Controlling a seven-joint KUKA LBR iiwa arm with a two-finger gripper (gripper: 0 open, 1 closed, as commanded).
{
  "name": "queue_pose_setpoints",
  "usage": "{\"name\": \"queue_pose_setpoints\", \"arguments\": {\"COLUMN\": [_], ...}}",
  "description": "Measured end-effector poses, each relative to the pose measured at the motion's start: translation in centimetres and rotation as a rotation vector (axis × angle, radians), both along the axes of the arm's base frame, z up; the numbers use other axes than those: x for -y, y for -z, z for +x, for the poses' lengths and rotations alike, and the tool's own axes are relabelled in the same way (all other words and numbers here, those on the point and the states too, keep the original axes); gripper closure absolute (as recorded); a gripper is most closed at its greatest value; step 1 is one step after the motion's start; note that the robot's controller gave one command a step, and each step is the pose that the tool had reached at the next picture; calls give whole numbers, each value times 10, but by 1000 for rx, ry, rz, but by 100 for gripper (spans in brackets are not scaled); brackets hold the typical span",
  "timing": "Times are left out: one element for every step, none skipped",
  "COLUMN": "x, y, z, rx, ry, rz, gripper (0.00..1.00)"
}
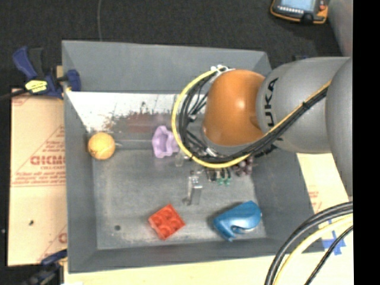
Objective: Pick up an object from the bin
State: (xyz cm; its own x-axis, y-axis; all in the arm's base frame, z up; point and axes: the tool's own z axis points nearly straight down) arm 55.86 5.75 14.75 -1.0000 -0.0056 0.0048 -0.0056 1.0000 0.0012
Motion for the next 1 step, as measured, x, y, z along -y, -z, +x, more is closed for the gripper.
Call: {"name": "queue_pose_setpoints", "arguments": {"x": [0], "y": [-5], "z": [2], "rx": [8], "ry": [2], "rz": [1], "gripper": [0]}}
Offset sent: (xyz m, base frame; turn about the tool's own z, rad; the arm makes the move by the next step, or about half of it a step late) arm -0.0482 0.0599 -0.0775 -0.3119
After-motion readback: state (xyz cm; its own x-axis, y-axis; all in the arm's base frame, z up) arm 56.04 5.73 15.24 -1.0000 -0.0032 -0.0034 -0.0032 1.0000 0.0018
